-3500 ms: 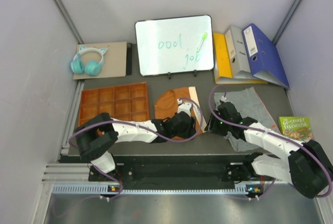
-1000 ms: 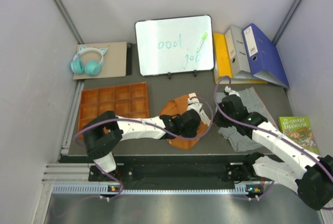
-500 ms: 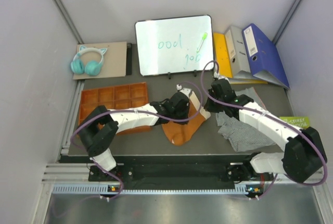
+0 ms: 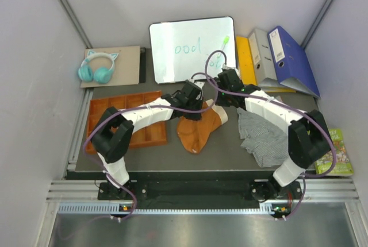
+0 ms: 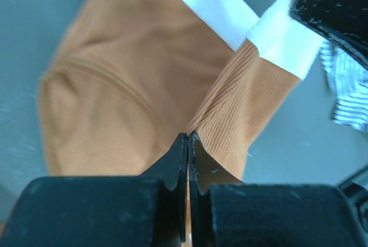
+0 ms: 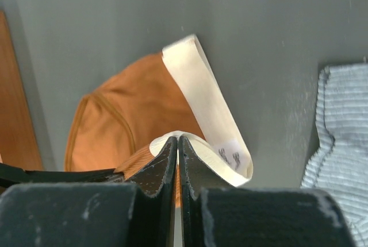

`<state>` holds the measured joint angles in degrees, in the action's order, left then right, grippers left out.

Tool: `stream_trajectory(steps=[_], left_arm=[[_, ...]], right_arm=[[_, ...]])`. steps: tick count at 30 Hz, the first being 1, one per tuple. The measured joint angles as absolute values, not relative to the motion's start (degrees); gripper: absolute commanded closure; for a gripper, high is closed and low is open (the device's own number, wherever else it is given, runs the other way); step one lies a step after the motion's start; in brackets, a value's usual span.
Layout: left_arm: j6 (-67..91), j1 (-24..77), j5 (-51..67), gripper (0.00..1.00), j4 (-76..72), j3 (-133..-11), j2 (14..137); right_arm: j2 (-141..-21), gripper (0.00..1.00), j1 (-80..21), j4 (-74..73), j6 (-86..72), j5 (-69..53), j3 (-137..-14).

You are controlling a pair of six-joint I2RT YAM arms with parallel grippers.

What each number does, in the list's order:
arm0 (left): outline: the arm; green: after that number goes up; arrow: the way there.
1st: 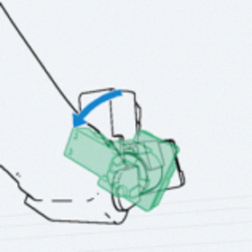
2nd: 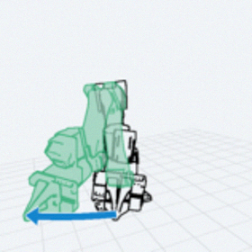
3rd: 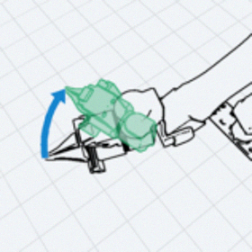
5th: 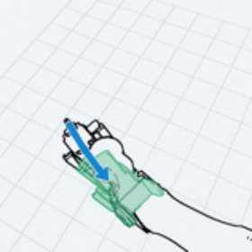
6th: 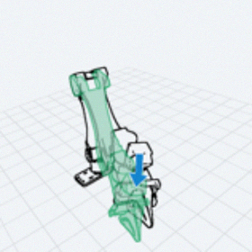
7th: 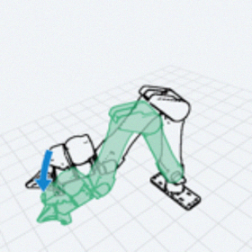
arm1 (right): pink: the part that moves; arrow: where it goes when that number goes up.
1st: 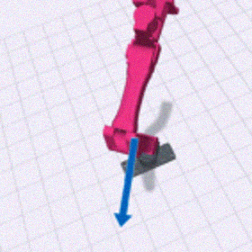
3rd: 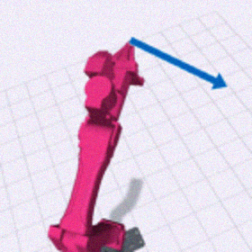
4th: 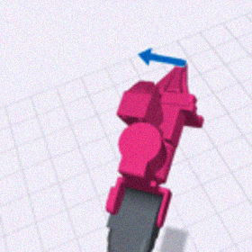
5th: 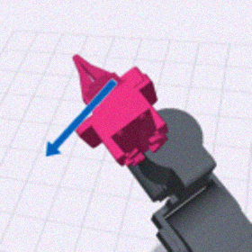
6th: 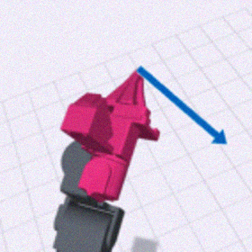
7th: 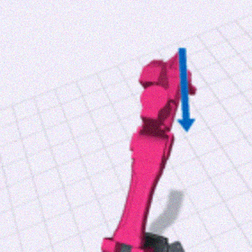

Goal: Roll the underwear
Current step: Fold the underwear at the center of the board.

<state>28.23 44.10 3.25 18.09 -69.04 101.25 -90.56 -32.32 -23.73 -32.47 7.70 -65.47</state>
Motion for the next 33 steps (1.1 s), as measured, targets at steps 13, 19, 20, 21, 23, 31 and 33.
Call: stream_trajectory(steps=[13,19,20,21,23,31,33], left_arm=[[22.4,38.5,4.3,1.0,22.0,-76.9,108.3],[20.8,36.6,4.3,1.0,23.1,-78.3,109.8],[20.6,36.4,4.3,1.0,23.2,-78.6,110.1],[20.3,36.2,4.3,1.0,23.2,-78.9,110.5],[19.9,36.0,4.3,1.0,23.5,-79.7,111.2],[18.3,35.6,2.9,1.0,24.1,-81.1,112.4],[17.9,35.6,2.5,1.0,24.3,-81.5,112.6]], right_arm=[[-103.5,1.0,-32.4,-25.4,-30.1,9.6,-78.9],[-106.7,1.0,-32.2,-26.2,-29.9,9.8,-81.5],[-107.1,1.0,-32.2,-26.3,-29.9,9.8,-81.9],[-107.5,1.0,-32.1,-26.3,-29.8,9.8,-82.3],[-108.2,1.0,-31.9,-26.3,-29.7,9.8,-83.0],[-109.4,1.0,-31.3,-26.5,-29.6,9.5,-83.7],[-109.4,1.0,-31.2,-26.4,-29.6,9.5,-83.8]])
